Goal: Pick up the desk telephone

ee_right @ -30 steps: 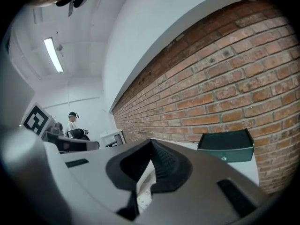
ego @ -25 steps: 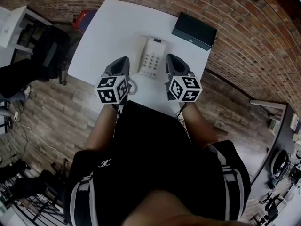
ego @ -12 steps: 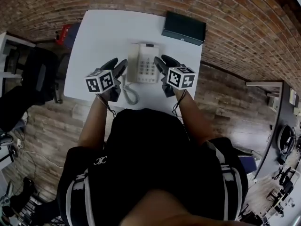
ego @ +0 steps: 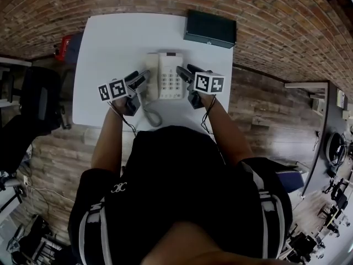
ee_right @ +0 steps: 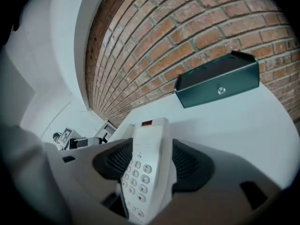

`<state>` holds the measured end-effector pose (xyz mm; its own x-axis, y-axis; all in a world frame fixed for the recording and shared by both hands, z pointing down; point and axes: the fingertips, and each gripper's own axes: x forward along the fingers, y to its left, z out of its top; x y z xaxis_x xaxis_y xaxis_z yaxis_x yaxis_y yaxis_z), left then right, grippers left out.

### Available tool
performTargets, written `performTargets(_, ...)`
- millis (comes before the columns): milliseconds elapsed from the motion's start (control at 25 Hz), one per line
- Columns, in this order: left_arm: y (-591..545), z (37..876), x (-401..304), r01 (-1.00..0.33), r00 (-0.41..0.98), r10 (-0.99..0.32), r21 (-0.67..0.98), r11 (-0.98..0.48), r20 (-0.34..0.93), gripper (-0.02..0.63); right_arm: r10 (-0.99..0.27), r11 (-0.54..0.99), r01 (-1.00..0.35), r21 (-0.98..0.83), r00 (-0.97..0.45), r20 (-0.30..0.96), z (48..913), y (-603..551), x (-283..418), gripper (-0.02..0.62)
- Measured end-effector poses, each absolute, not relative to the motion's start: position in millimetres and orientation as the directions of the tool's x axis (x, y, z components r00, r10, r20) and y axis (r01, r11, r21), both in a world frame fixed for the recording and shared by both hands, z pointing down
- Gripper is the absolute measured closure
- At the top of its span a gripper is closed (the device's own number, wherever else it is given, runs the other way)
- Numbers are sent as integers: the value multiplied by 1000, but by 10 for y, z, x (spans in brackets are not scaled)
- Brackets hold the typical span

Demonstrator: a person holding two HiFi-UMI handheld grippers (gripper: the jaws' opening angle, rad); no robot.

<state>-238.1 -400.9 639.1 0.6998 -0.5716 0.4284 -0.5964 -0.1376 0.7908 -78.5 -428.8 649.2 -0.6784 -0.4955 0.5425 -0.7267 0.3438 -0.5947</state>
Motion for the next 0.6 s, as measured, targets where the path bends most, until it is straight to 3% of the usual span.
performTargets(600, -3983, 6754, -2152, -411, 867, -347, 907, -90, 358, 255, -334, 201, -573, -794, -802, 495, 6882, -4276, -943, 351)
